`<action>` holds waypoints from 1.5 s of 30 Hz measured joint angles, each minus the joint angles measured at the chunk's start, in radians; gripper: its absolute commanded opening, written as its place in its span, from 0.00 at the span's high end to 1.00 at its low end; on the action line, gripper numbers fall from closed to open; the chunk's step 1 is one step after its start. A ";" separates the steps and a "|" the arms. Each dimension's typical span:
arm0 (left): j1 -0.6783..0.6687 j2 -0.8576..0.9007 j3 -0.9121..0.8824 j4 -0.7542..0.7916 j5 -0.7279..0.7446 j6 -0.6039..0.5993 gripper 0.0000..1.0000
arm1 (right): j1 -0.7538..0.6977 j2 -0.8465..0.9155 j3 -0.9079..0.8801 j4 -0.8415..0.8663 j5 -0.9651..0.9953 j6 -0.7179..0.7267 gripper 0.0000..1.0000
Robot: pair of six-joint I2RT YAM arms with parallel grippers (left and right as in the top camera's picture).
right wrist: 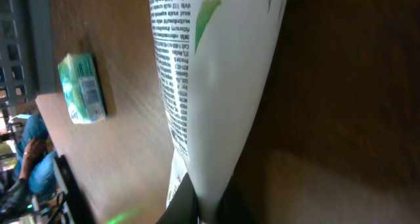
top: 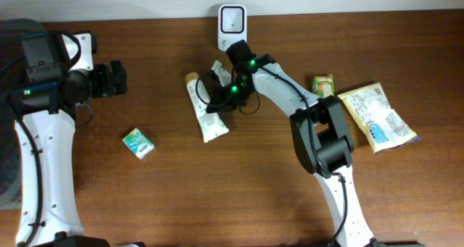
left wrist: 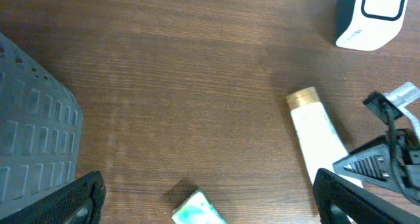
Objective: Scan the item barcode
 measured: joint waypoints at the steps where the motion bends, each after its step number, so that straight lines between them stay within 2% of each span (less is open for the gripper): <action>1: 0.000 0.000 0.000 0.000 0.000 0.000 0.01 | -0.006 -0.014 0.000 -0.013 0.004 -0.009 0.96; 6: 0.000 0.000 0.000 0.000 0.000 0.000 0.01 | -0.068 -0.206 -0.005 -0.047 0.011 -0.066 0.96; 10: 0.000 0.000 0.000 0.000 0.000 0.000 0.01 | -0.113 -0.422 -0.001 -0.056 -0.076 -0.163 0.96; 15: 0.000 0.000 0.000 0.000 0.000 0.000 0.01 | -0.166 -0.452 0.000 -0.060 -0.241 -0.242 0.96; 20: 0.000 0.000 0.000 0.000 0.000 0.000 0.01 | -0.208 -0.461 0.000 -0.060 -0.264 -0.252 0.96; 22: 0.000 0.000 0.000 0.000 0.000 0.000 0.01 | -0.207 -0.464 0.000 -0.060 -0.169 -0.244 0.96; 24: 0.000 0.000 0.000 0.000 0.000 0.000 0.01 | -0.195 -0.465 0.000 -0.060 0.011 -0.240 0.96; 27: 0.000 0.000 0.000 0.000 0.000 0.000 0.01 | -0.143 -0.465 0.000 -0.002 0.414 -0.240 0.96; 30: 0.000 0.000 0.000 0.001 0.000 0.000 0.01 | -0.060 -0.464 0.000 0.137 0.780 -0.286 0.96; 33: 0.000 0.000 0.000 -0.001 0.000 0.000 0.01 | 0.007 -0.399 0.002 0.370 1.119 -0.463 0.96; 40: 0.000 0.000 0.000 0.001 0.000 0.000 0.01 | 0.013 -0.151 0.001 0.782 1.371 -0.914 0.96; 45: 0.000 0.000 0.000 0.000 0.000 0.000 0.01 | 0.013 -0.051 0.001 0.909 1.397 -1.035 0.96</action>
